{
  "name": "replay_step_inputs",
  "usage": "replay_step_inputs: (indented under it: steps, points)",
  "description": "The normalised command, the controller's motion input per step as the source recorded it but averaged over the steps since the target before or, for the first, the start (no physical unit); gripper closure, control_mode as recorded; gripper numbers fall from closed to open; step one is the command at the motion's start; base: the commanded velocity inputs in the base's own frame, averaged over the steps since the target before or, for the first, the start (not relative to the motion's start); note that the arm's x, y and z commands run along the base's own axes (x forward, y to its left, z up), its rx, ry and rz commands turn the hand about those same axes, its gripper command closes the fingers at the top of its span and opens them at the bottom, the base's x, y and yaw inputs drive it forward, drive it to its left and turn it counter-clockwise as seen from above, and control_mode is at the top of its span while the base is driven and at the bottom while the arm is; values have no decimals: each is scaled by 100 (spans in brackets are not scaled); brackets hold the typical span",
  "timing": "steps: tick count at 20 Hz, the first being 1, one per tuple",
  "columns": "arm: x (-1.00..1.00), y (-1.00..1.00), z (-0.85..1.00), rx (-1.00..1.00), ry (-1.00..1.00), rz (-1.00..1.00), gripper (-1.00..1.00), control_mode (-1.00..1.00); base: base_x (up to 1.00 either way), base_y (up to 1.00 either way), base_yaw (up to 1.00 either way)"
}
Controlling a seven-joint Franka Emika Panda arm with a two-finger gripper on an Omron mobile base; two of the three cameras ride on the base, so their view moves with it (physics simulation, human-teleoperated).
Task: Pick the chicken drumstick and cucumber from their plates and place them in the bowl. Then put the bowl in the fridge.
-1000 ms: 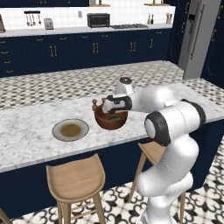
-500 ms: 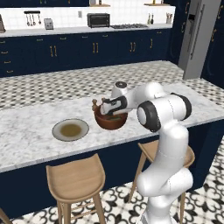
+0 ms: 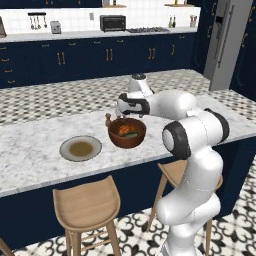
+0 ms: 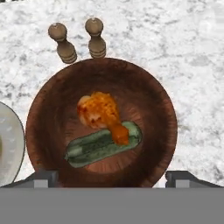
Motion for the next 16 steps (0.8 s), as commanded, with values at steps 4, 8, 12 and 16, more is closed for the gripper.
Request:
replay_step_inputs:
  steps: [4, 8, 12, 16]
  points:
    - [-41, -98, -23, 8, 35, -31, -100, -100, 0, 0, 0]
    - [14, -45, -45, 7, 10, -19, -100, -100, 0, 0, 0]
    - [20, 0, -68, 3, 0, -4, -100, -100, 0, 0, 0]
    - [12, 0, -62, 4, -1, -3, -100, -100, 0, 0, 0]
